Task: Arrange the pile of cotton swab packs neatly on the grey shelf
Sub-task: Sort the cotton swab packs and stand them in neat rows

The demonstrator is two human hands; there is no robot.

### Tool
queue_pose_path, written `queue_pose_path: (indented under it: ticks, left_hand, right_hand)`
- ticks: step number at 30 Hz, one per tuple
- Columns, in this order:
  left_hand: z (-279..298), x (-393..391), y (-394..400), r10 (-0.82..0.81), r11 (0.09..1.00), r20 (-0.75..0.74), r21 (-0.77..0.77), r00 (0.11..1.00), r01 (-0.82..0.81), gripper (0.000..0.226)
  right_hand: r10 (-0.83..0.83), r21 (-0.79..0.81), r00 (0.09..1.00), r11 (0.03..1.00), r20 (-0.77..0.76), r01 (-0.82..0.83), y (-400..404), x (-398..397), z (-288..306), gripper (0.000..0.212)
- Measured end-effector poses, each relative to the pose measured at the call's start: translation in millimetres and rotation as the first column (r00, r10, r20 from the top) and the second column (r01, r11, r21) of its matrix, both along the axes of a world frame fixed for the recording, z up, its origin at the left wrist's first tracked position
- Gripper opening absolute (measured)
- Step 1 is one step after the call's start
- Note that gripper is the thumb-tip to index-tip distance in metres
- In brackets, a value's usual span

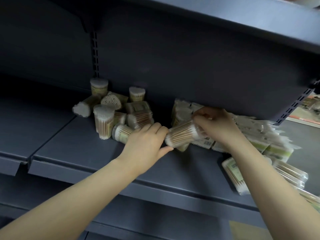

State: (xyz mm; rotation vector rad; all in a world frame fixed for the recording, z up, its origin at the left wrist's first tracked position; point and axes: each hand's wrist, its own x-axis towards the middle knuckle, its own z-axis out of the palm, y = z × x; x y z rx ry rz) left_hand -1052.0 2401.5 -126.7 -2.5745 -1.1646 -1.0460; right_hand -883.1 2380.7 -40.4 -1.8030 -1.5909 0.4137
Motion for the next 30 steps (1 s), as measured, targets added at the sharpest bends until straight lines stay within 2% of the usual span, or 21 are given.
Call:
queue_pose_path:
  ticks: [4, 7, 11, 17, 23, 28, 30]
  left_hand:
    - [1, 1, 2, 0.026, 1.0, 0.028, -0.005, 0.999, -0.026, 0.042]
    - [-1, 3, 2, 0.007, 0.997, 0.07, -0.072, 0.998, -0.002, 0.047]
    - [-2, 3, 2, -0.035, 0.985, 0.123, -0.161, 0.992, 0.055, 0.051]
    - [-3, -1, 5, -0.026, 0.933, 0.13, -0.353, 0.991, 0.071, 0.04]
    - [-4, 2, 11, -0.074, 0.851, 0.263, -0.486, 0.962, 0.198, 0.029]
    - [-1, 12, 7, -0.033, 0.722, 0.44, -0.61, 0.897, 0.326, 0.032]
    - [-1, 14, 7, -0.015, 0.676, 0.478, -0.642, 0.878, 0.362, 0.026]
  right_hand:
    - [0.091, 0.07, 0.99, 0.994, -0.111, -0.083, 5, 9, -1, 0.018]
    - [0.168, 0.055, 0.952, 0.986, -0.255, -0.159, 5, 13, 0, 0.024]
    - [0.215, 0.021, 0.913, 0.975, -0.348, -0.222, 9, 19, -2, 0.035]
    - [0.282, -0.018, 0.801, 0.939, -0.528, -0.343, 13, 26, -5, 0.052]
    - [0.375, 0.013, 0.818, 0.912, -0.437, -0.411, 17, 27, -9, 0.036]
    - [0.339, 0.03, 0.86, 0.934, -0.381, -0.355, 23, 18, -13, 0.027]
    - [0.31, 0.031, 0.874, 0.946, -0.373, -0.323, 26, 16, -16, 0.028]
